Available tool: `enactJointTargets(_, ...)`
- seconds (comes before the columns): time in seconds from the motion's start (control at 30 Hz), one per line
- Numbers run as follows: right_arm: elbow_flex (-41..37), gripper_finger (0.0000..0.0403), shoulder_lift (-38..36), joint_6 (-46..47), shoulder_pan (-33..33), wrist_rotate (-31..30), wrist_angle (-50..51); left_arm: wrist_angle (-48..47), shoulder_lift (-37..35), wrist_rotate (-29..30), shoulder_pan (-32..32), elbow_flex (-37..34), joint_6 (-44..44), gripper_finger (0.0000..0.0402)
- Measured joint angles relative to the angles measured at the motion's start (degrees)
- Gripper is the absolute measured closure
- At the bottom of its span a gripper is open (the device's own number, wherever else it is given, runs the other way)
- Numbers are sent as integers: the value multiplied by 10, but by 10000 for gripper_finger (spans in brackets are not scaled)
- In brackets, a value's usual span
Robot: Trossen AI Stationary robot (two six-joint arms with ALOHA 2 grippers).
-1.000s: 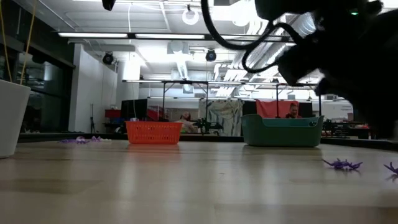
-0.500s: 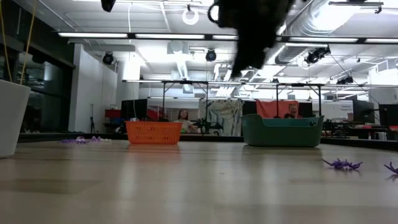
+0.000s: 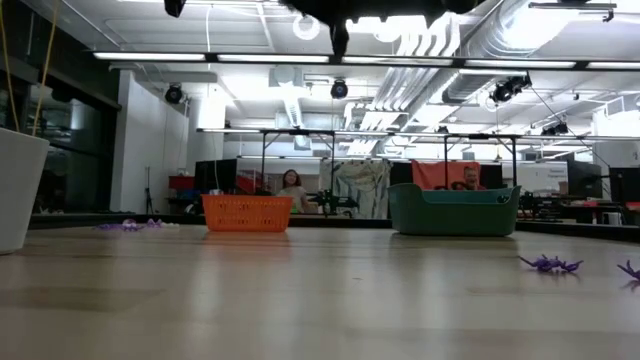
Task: Sort Halloween decoration
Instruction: Put the white bone toy into the yellow bin
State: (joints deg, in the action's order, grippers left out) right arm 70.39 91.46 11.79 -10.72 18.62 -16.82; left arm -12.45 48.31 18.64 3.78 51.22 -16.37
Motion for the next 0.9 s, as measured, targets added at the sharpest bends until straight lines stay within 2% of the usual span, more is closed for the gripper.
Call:
enactJointTargets(0.13, 0, 403, 0, 11, -9, 18, -22, 0, 0, 0, 0, 0, 0, 245)
enactJointTargets(0.43, 0, 403, 0, 3, -15, 18, -23, -1, 0, 0, 0, 0, 33, 245)
enactJointTargets(0.9, 0, 403, 0, 19, -35, 15, -23, -2, 0, 0, 0, 0, 35, 245)
